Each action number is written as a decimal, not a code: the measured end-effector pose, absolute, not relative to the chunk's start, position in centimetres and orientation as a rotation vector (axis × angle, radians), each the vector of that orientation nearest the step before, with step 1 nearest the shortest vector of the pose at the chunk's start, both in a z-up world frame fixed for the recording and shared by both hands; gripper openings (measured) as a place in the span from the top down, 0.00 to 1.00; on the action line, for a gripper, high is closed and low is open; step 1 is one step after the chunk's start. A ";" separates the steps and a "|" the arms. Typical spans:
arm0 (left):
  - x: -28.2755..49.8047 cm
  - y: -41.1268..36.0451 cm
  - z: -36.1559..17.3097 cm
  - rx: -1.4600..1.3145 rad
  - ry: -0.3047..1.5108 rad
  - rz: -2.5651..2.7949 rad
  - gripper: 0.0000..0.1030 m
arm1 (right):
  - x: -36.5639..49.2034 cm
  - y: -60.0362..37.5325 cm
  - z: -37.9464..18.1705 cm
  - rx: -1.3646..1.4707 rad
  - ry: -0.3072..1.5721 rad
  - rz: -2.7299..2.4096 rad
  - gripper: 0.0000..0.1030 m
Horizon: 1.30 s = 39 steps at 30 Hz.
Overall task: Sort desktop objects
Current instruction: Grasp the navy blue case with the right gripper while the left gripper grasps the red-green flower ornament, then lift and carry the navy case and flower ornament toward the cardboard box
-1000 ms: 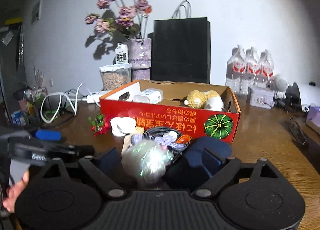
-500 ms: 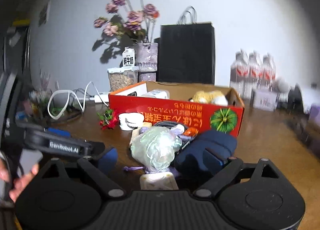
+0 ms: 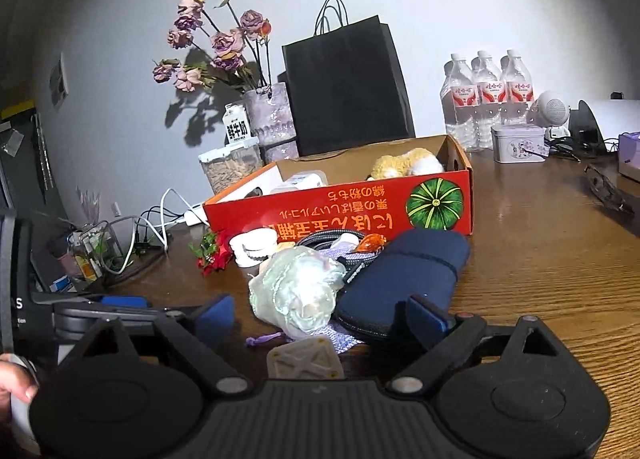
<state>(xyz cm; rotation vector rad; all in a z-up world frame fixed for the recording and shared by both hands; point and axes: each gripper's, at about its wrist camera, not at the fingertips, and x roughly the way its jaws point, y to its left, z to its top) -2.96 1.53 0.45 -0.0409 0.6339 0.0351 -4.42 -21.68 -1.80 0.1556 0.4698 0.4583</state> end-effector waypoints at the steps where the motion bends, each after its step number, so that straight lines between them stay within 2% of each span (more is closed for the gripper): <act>1: -3.0 1.5 0.5 -0.040 0.633 0.036 0.00 | -4.4 -21.6 -1.8 0.152 0.469 0.460 0.10; 10: -1.6 3.6 1.6 -0.128 0.620 -0.027 0.00 | -3.1 -23.2 0.9 0.204 0.438 0.421 0.12; 14: 1.4 4.6 2.6 -0.060 0.585 0.016 0.00 | 0.7 -23.6 1.3 0.181 0.511 0.289 0.15; 17: 4.1 5.9 2.7 -0.080 0.575 0.029 0.05 | 4.4 -22.6 0.5 0.153 0.645 0.233 0.18; 19: 5.4 6.5 2.5 -0.093 0.579 0.029 0.14 | 6.1 -21.8 0.0 0.146 0.697 0.232 0.19; 23: 7.2 6.9 1.9 -0.101 0.612 -0.011 0.22 | 7.9 -19.5 -1.0 0.062 0.734 0.168 0.17; 27: 7.3 7.0 1.1 -0.131 0.651 -0.055 0.53 | 8.1 -19.8 -1.5 0.066 0.736 0.163 0.18; 28: 7.1 7.1 1.0 -0.136 0.655 -0.055 0.53 | 8.3 -20.2 -1.5 0.086 0.751 0.165 0.19; 30: 6.5 7.1 1.1 -0.145 0.651 -0.068 0.57 | 8.2 -20.9 -1.5 0.102 0.781 0.164 0.31; 35: 4.4 6.7 2.1 -0.174 0.627 -0.083 0.60 | 7.1 -21.9 -1.9 0.103 0.794 0.187 0.32; 38: 3.2 6.2 3.0 -0.175 0.612 -0.087 0.61 | 7.2 -21.2 -2.0 0.057 0.819 0.197 0.28; 39: 2.7 5.9 3.4 -0.171 0.603 -0.092 0.61 | 7.2 -20.9 -2.0 0.042 0.819 0.195 0.29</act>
